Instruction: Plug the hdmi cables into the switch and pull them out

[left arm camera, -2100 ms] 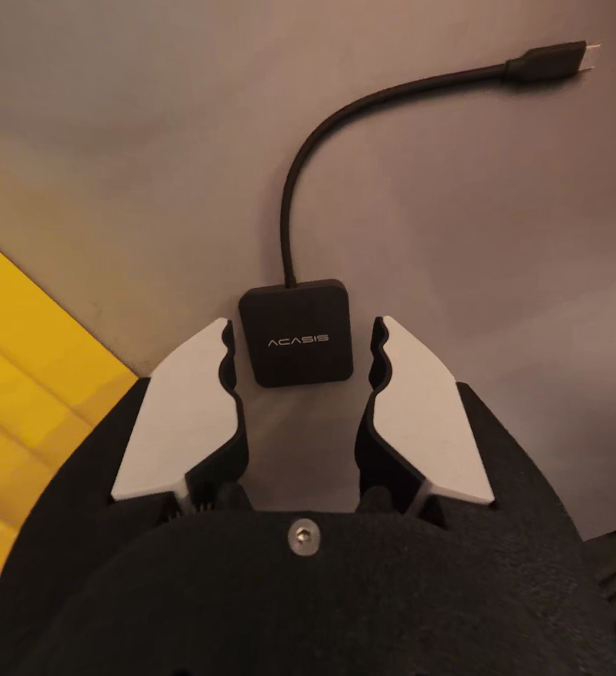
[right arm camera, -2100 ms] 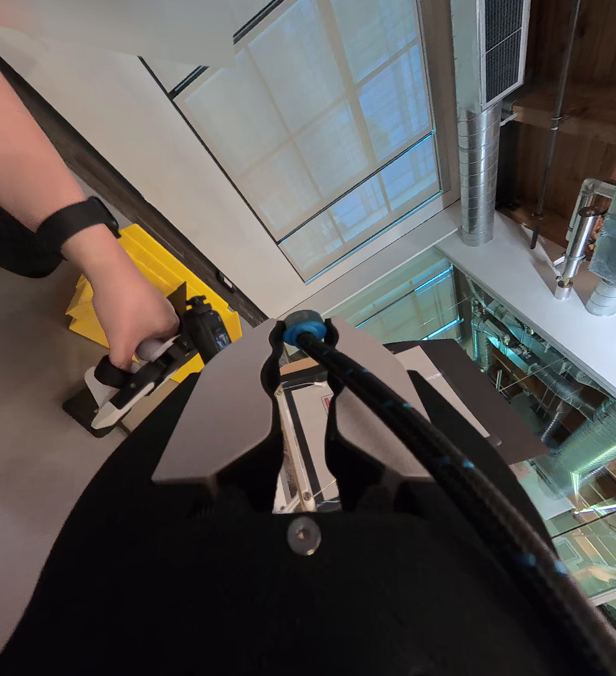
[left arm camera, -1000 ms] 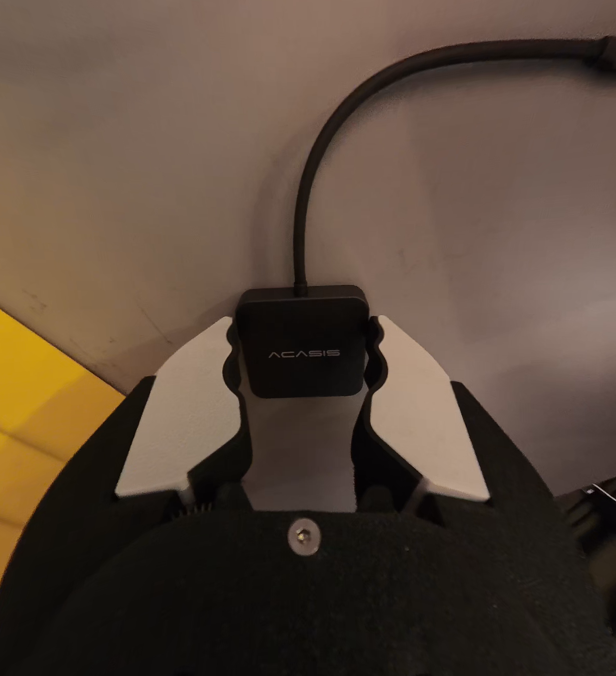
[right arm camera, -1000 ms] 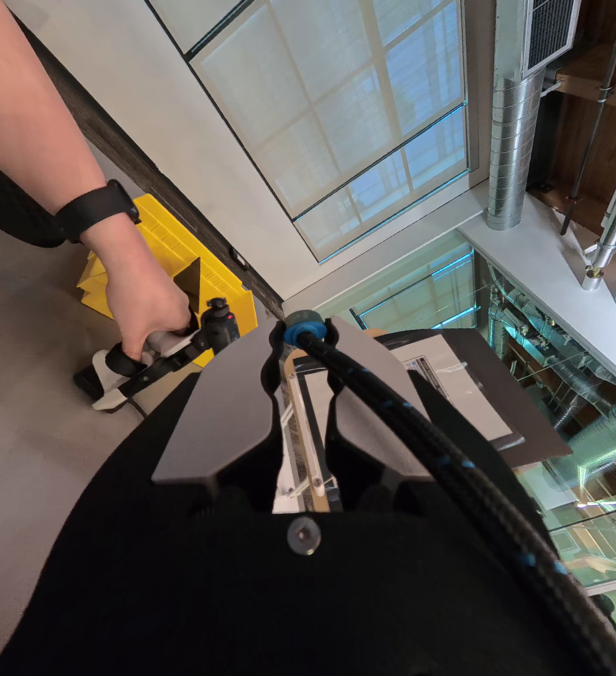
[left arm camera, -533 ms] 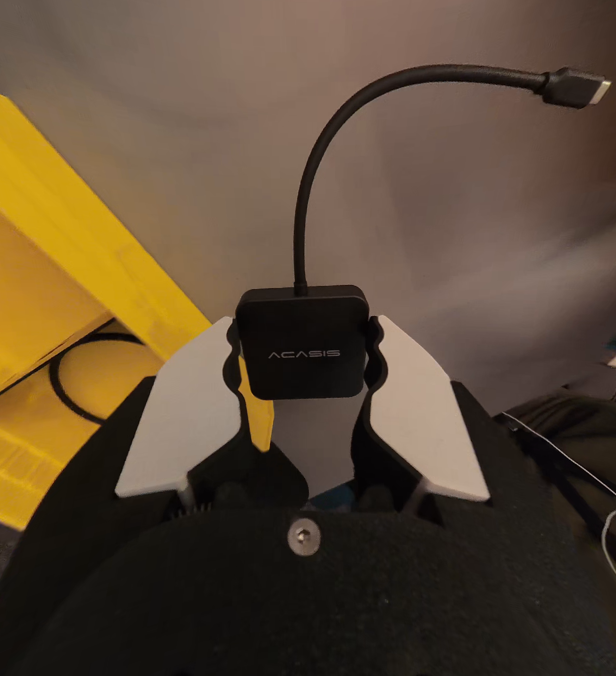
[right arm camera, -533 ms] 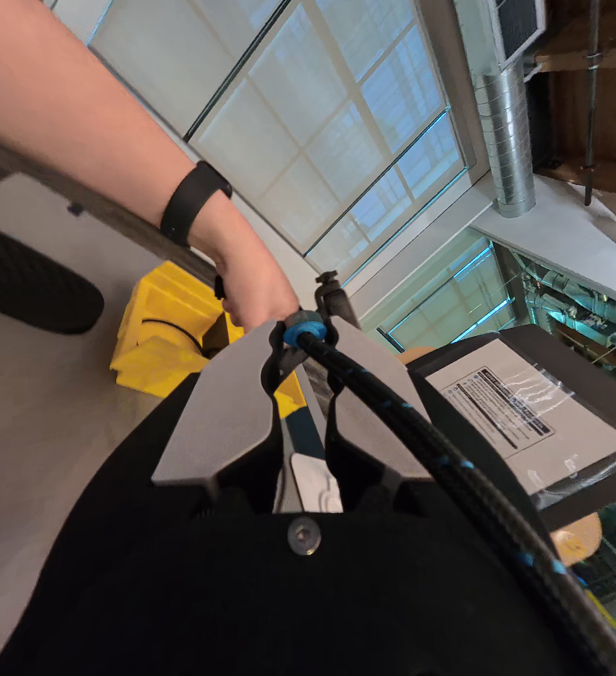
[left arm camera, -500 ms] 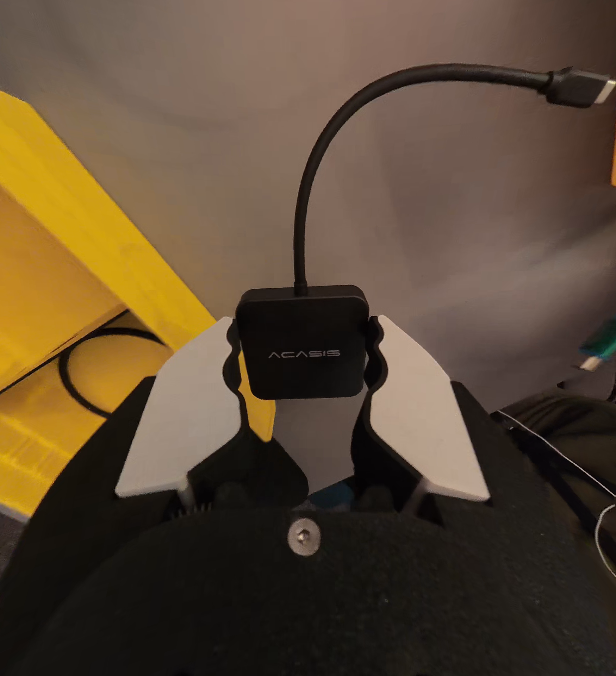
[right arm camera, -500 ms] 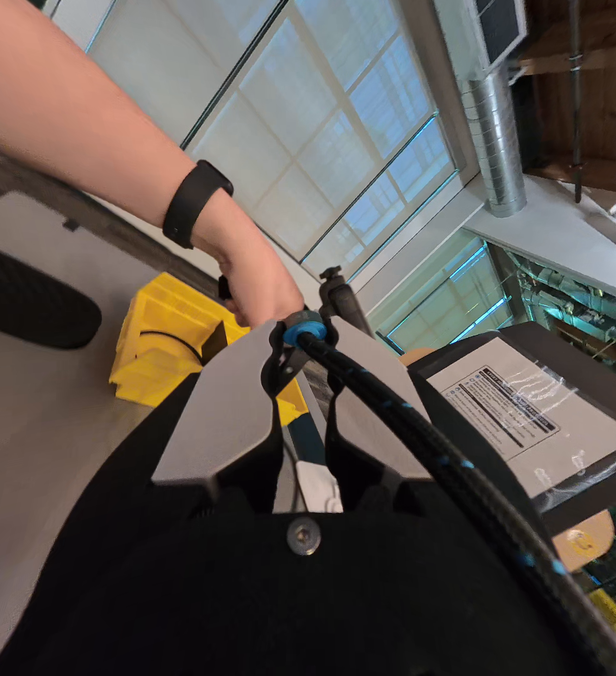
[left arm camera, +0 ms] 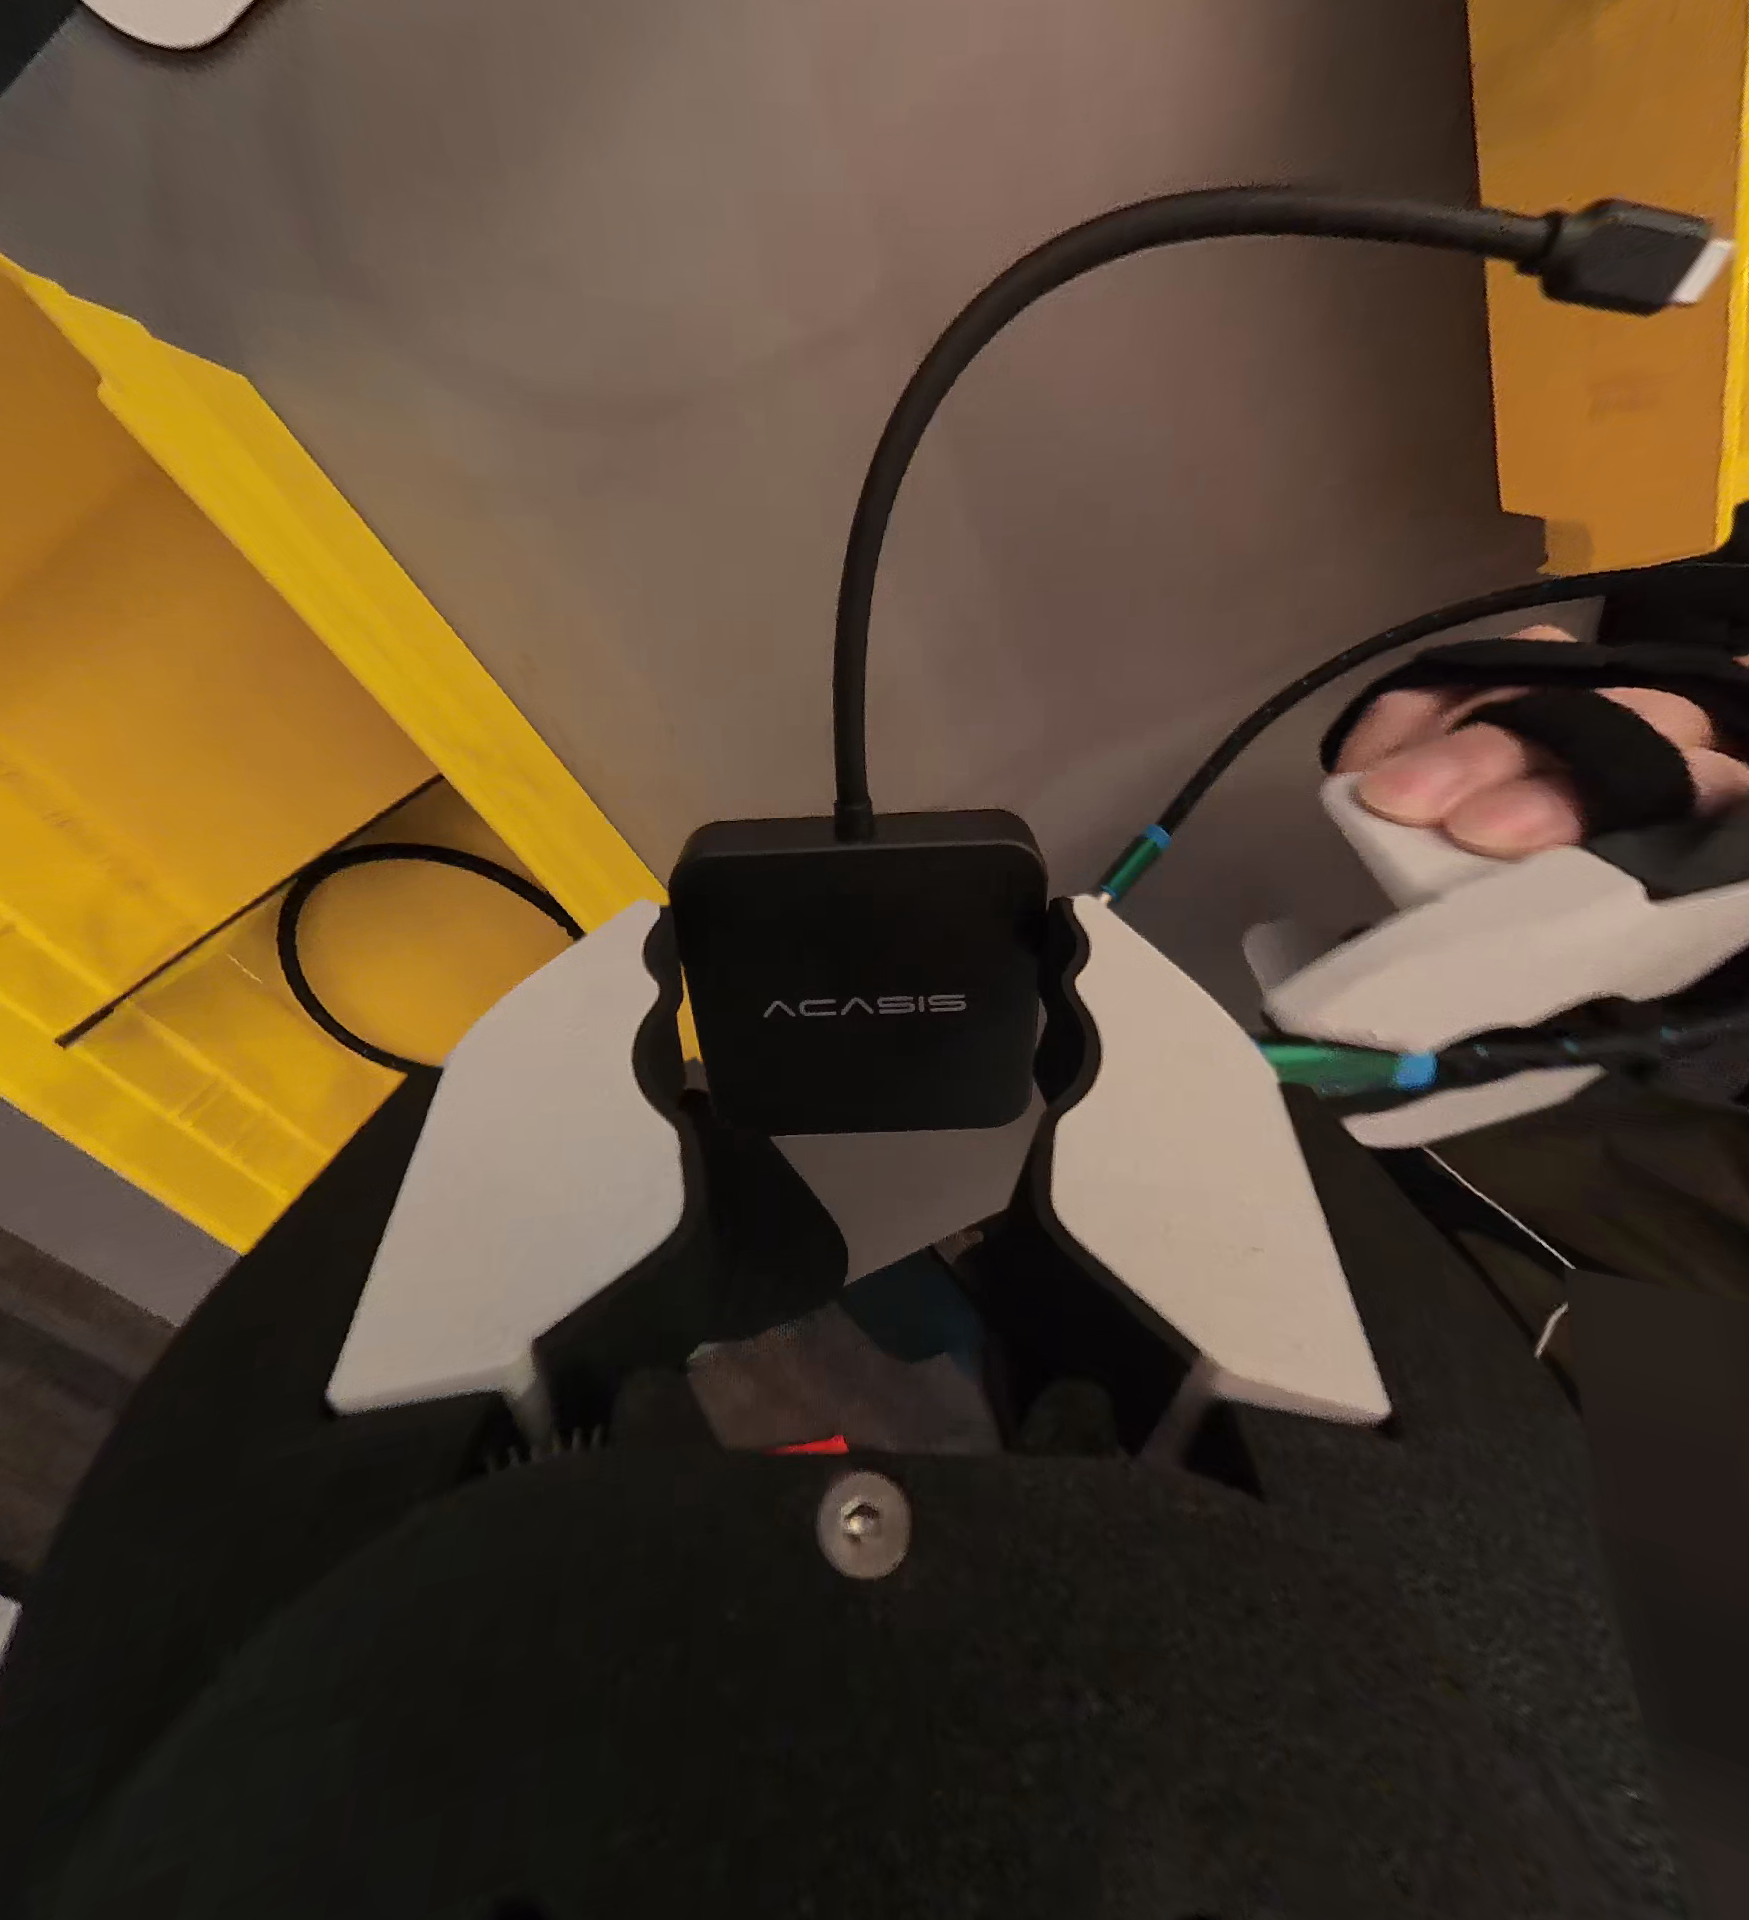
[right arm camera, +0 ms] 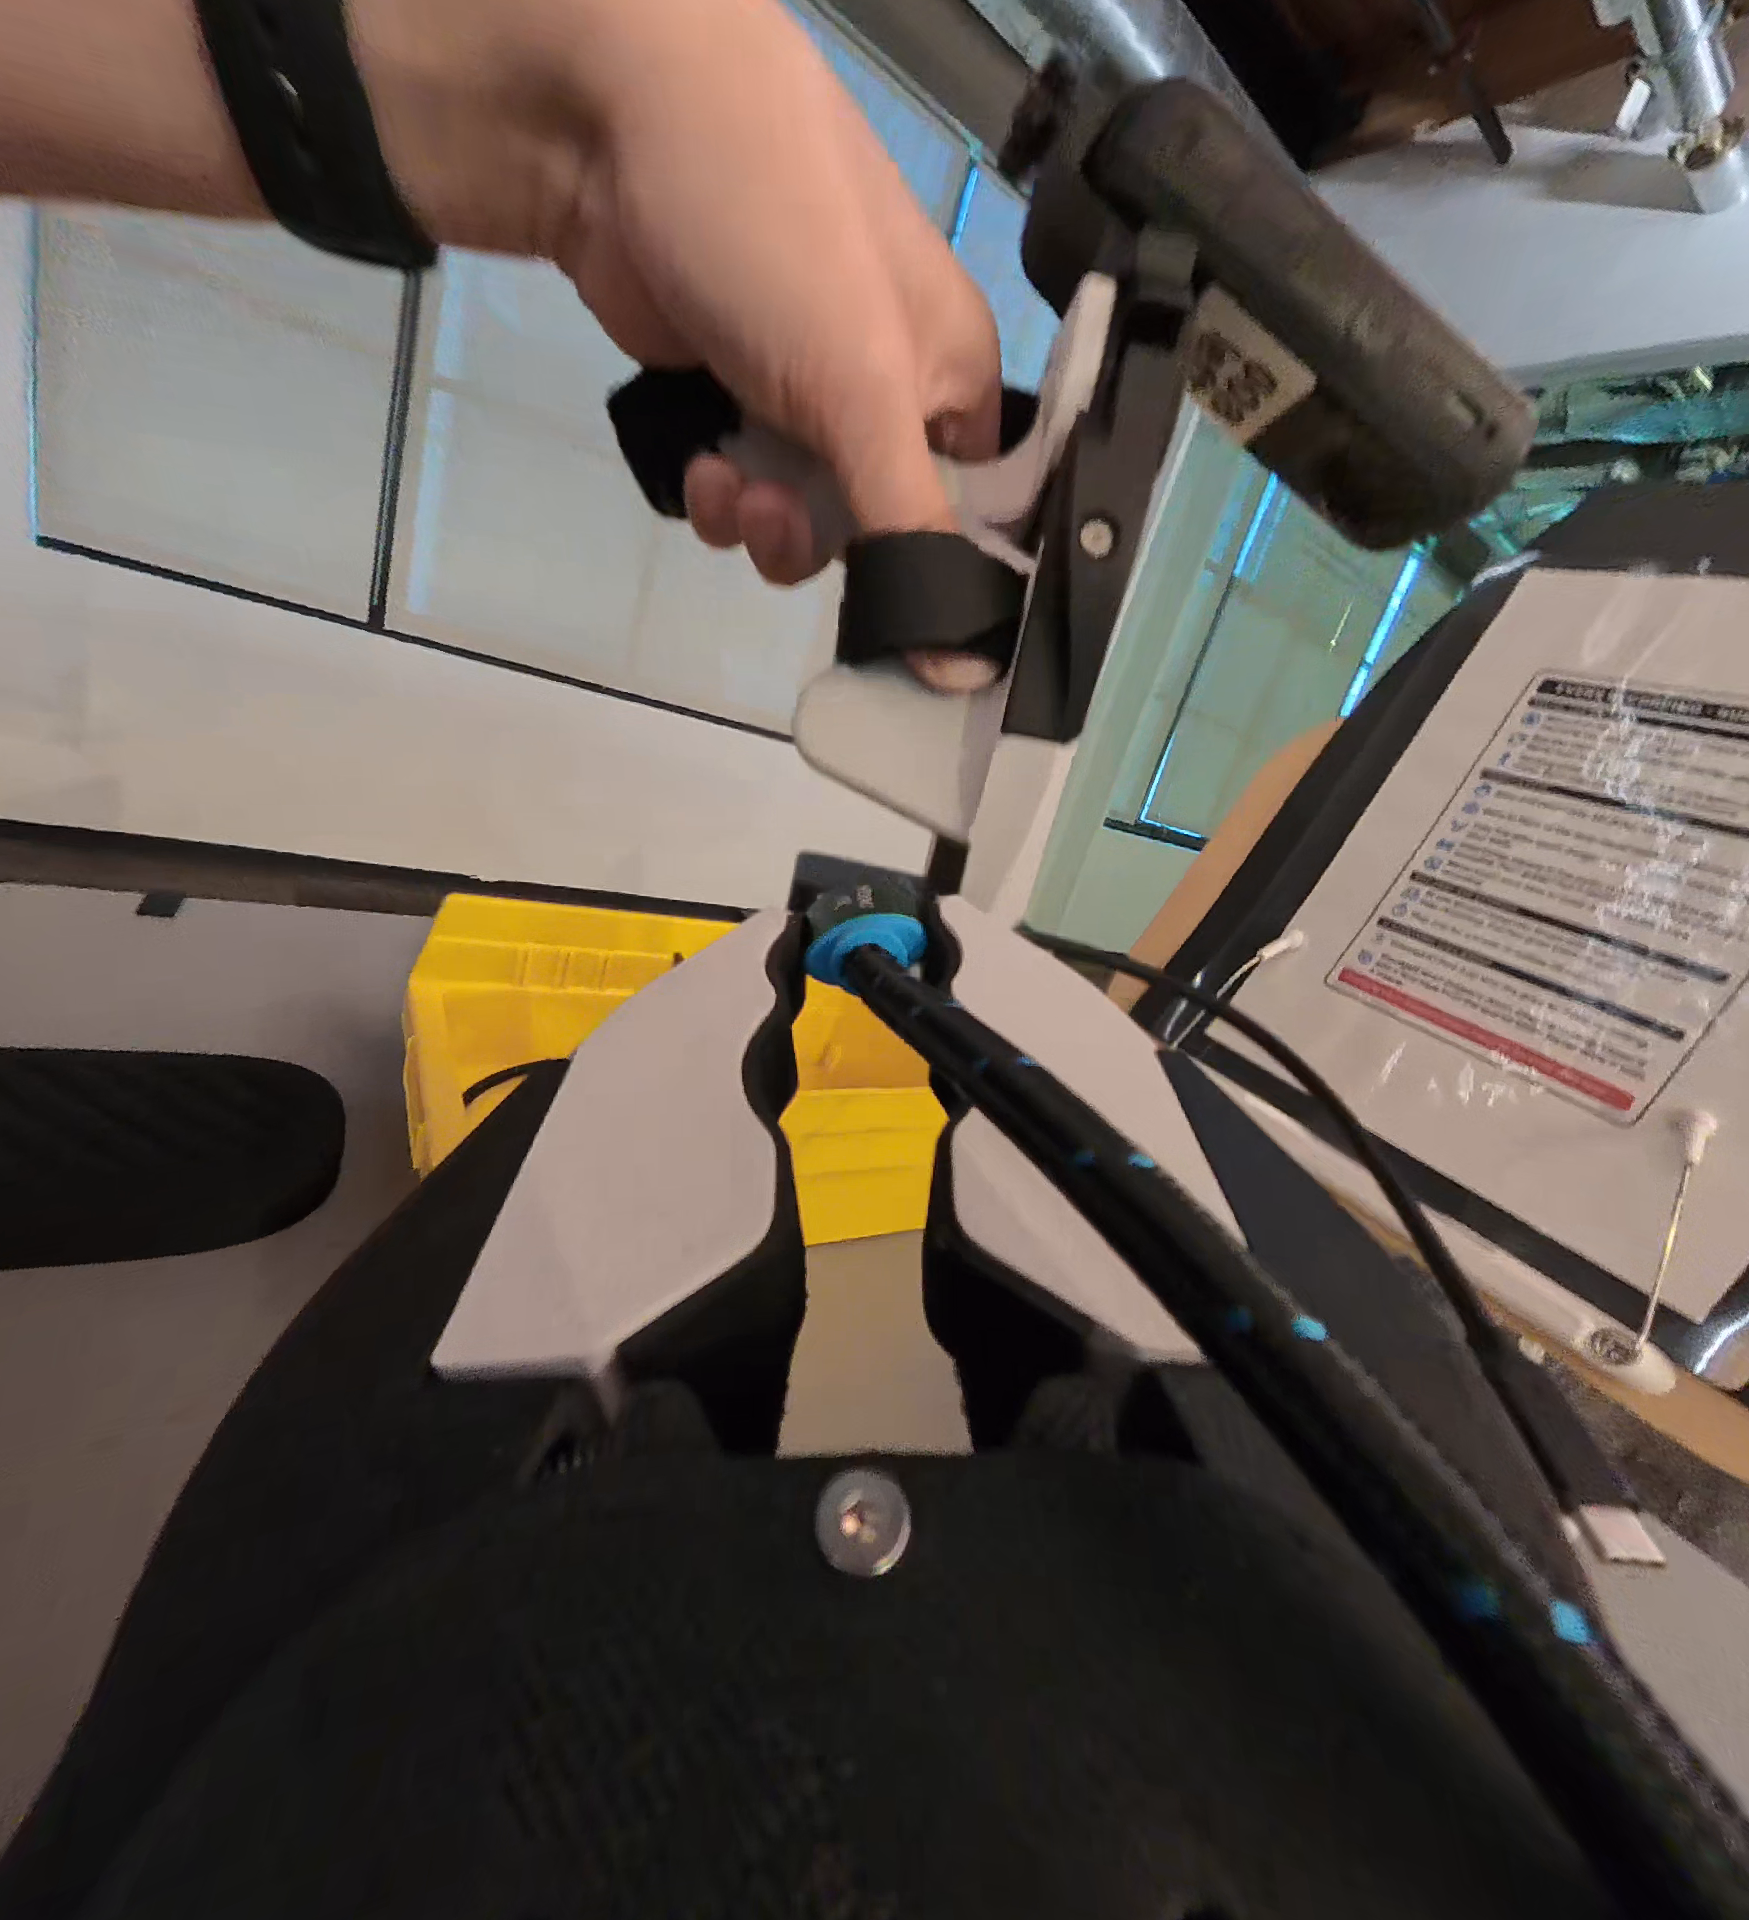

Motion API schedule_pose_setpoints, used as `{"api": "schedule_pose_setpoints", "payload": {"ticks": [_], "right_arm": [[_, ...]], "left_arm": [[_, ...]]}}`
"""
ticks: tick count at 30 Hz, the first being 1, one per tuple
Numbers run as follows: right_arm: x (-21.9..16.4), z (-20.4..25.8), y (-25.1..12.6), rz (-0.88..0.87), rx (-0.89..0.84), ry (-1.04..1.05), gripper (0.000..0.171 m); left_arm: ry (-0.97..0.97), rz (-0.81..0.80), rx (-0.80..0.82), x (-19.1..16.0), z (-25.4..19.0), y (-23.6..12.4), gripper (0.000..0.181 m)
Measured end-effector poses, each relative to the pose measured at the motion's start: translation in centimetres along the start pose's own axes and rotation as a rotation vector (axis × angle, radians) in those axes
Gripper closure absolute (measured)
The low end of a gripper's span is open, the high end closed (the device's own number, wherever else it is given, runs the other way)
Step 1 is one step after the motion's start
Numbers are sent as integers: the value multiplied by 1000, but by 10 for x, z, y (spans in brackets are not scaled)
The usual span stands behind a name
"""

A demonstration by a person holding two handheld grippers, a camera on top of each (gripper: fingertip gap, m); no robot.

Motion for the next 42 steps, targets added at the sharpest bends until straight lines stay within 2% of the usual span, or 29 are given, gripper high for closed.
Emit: {"api": "schedule_pose_setpoints", "payload": {"ticks": [4,13,25,42], "right_arm": [[-12,-4,2,10,-18,86,149],[-6,-17,-4,-39,-60,155,149],[-6,-32,-8,-48,-121,228,149],[-10,-39,-9,-37,-123,305,149]], "left_arm": [[-2,-28,-19,4,-9,-8,115],[1,-112,-91,18,-27,-14,115],[-46,-152,-108,28,-30,-15,115],[-32,-170,-68,34,-33,-14,115]]}}
Point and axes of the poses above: each gripper's, where its closed fingertips meet, y out along the fingers, x out of its top, z = x × y across the jaws, the point moved 2 cm from there along -y, back along the fingers, and after that the axes turned 3 degrees about x, right-handed, at the moved point
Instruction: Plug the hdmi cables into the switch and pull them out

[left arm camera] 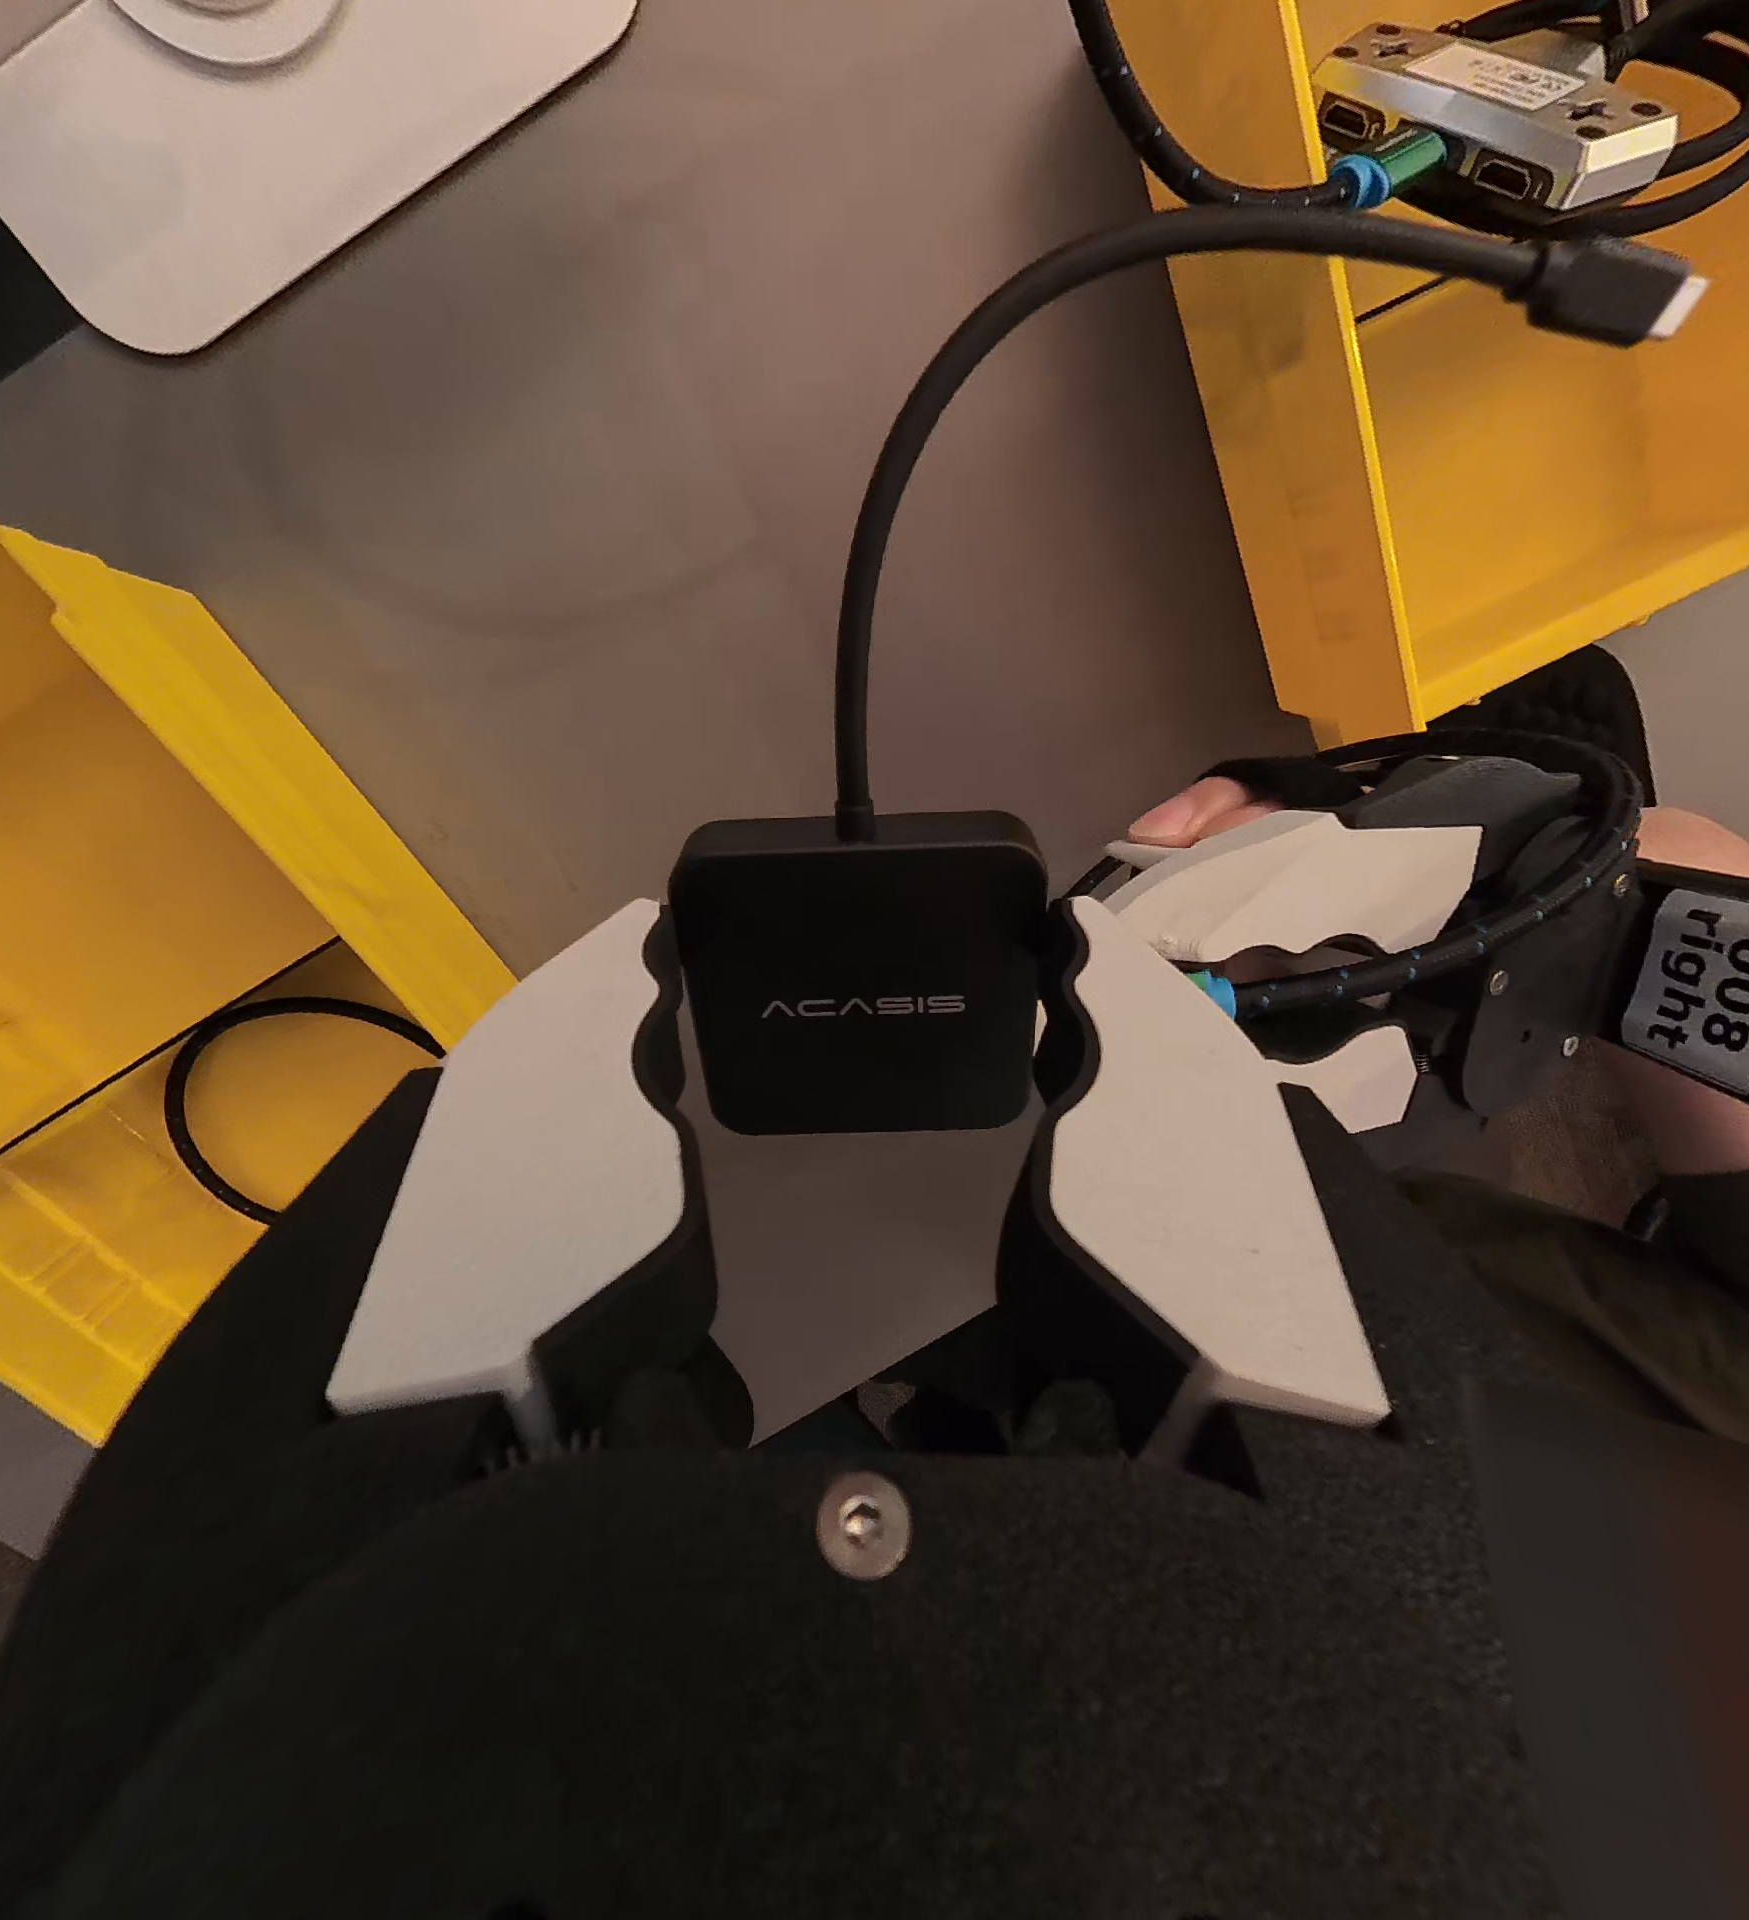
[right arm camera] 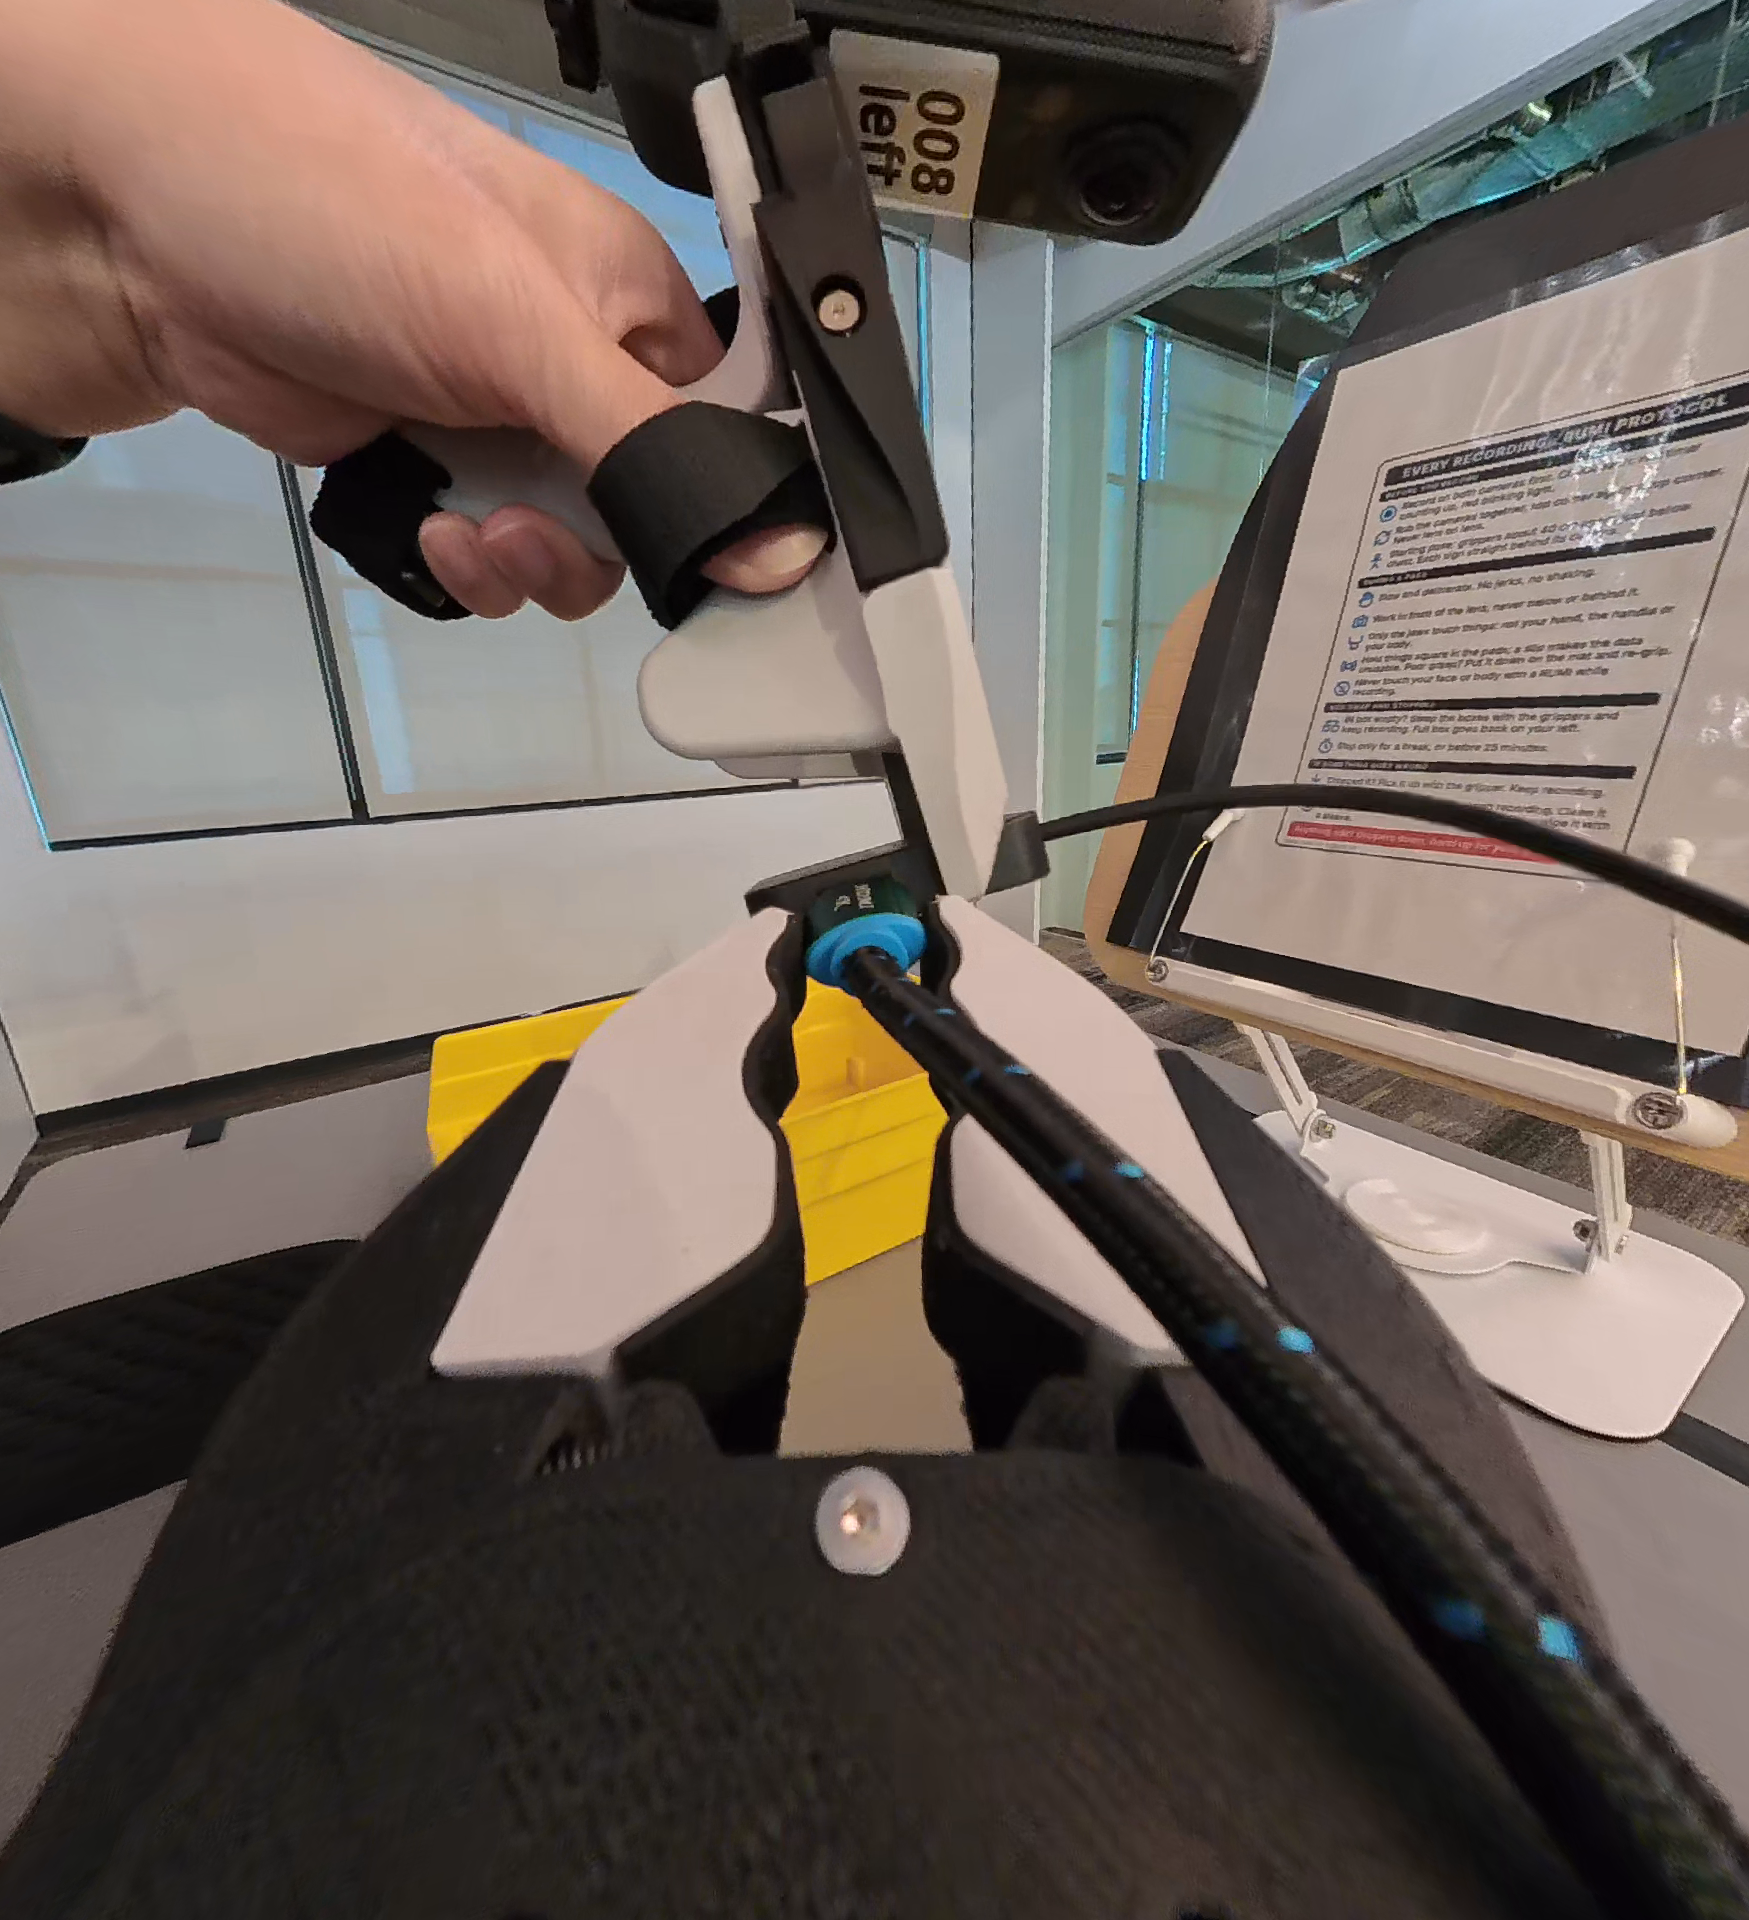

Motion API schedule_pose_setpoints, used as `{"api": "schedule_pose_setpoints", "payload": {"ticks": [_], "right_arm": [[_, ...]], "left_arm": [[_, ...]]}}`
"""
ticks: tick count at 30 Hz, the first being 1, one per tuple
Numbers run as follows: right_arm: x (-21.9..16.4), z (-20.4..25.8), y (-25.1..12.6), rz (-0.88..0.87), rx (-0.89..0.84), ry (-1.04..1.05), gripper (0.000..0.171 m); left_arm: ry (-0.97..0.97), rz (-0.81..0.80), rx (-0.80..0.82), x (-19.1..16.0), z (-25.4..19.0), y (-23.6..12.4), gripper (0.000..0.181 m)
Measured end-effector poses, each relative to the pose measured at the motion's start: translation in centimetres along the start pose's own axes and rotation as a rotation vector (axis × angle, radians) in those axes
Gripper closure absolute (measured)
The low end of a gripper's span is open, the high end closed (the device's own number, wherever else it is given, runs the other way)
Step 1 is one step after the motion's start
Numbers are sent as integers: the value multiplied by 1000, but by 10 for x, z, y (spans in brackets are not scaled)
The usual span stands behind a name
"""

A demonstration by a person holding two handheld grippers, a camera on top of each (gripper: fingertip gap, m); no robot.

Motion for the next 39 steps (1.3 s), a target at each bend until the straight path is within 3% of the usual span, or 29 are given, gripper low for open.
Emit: {"api": "schedule_pose_setpoints", "payload": {"ticks": [11,21,29,39], "right_arm": [[-1,-5,0,29,-32,-93,149],[-2,-10,0,43,-21,-53,149],[9,-8,1,27,60,-176,148],[13,-3,1,92,130,-359,148]], "left_arm": [[-13,-38,4,5,1,3,115],[20,-62,45,10,-2,8,115],[-14,-58,-86,7,-1,4,115],[38,-43,-40,3,6,1,115]]}}
Point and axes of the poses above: each gripper's, where its closed fingertips meet, y out along the fingers, x out of its top, z = x × y across the jaws, the point moved 2 cm from there along -y, back along the fingers, and after that the axes turned 3 degrees about x, right-handed, at the moved point
